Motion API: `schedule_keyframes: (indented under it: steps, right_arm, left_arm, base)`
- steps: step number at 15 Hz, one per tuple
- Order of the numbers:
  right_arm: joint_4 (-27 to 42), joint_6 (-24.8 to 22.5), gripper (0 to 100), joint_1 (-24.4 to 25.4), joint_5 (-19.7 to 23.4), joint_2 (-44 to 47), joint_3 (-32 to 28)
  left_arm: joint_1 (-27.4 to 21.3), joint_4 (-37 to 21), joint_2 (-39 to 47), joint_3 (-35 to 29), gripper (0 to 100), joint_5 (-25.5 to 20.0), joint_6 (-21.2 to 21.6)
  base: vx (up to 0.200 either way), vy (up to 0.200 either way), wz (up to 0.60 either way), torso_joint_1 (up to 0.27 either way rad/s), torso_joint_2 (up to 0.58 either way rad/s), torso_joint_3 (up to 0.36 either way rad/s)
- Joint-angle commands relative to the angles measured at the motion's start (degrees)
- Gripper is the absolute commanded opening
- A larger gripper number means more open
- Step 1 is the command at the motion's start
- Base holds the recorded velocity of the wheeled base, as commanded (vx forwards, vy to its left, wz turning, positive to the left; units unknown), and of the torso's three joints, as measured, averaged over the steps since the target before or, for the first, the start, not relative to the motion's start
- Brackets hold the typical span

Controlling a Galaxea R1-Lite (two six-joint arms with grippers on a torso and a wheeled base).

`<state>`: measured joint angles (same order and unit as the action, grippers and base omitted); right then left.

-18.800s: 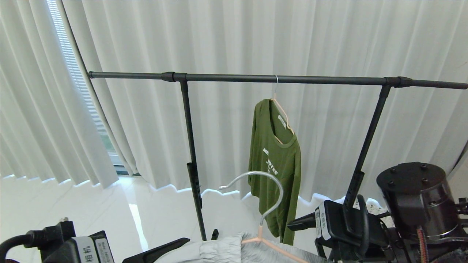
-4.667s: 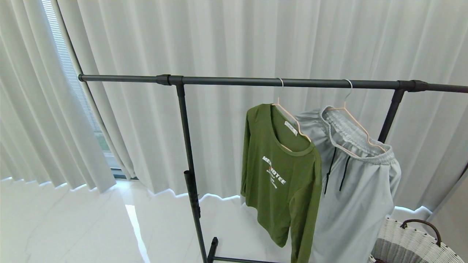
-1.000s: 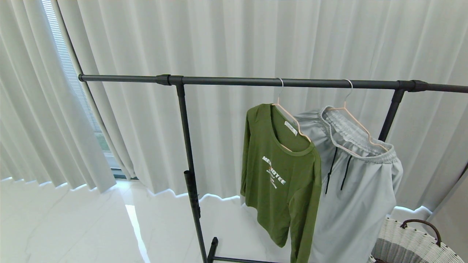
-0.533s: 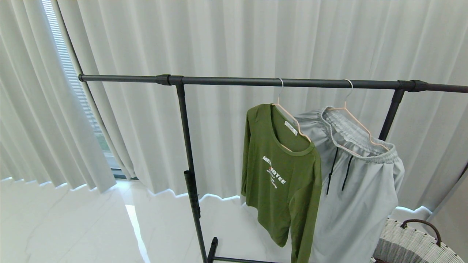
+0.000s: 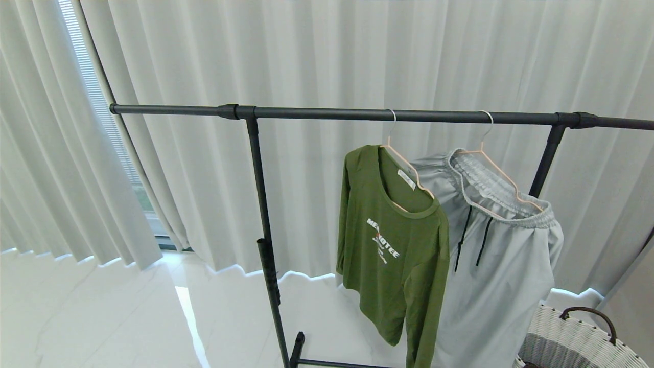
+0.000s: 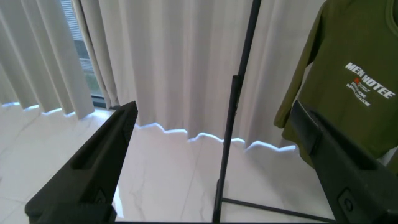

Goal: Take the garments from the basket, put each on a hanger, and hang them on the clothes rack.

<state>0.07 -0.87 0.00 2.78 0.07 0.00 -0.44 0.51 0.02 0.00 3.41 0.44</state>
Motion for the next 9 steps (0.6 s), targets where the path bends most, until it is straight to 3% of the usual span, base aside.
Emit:
schedule_keyframes:
  steps: [1, 2, 9]
  right_arm:
    - [0.0, 0.1, 100, 0.0, 0.0, -0.1, 0.0]
    - [0.0, 0.0, 0, 0.0, 0.0, -0.1, 0.0]
    - [0.0, 0.0, 0, 0.0, 0.0, -0.1, 0.0]
  left_arm:
    - [0.0, 0.0, 0.0, 0.0, 100, 0.0, 0.0]
    - [0.0, 0.0, 0.1, 0.0, 100, 0.0, 0.0]
    - [0.0, 0.0, 0.0, 0.0, 100, -0.1, 0.0]
  base:
    - [0.0, 0.0, 0.0, 0.0, 0.0, 0.0]
    - [0.0, 0.0, 0.0, 0.0, 0.0, 0.0]
    - [0.0, 0.0, 0.0, 0.0, 0.0, 0.0]
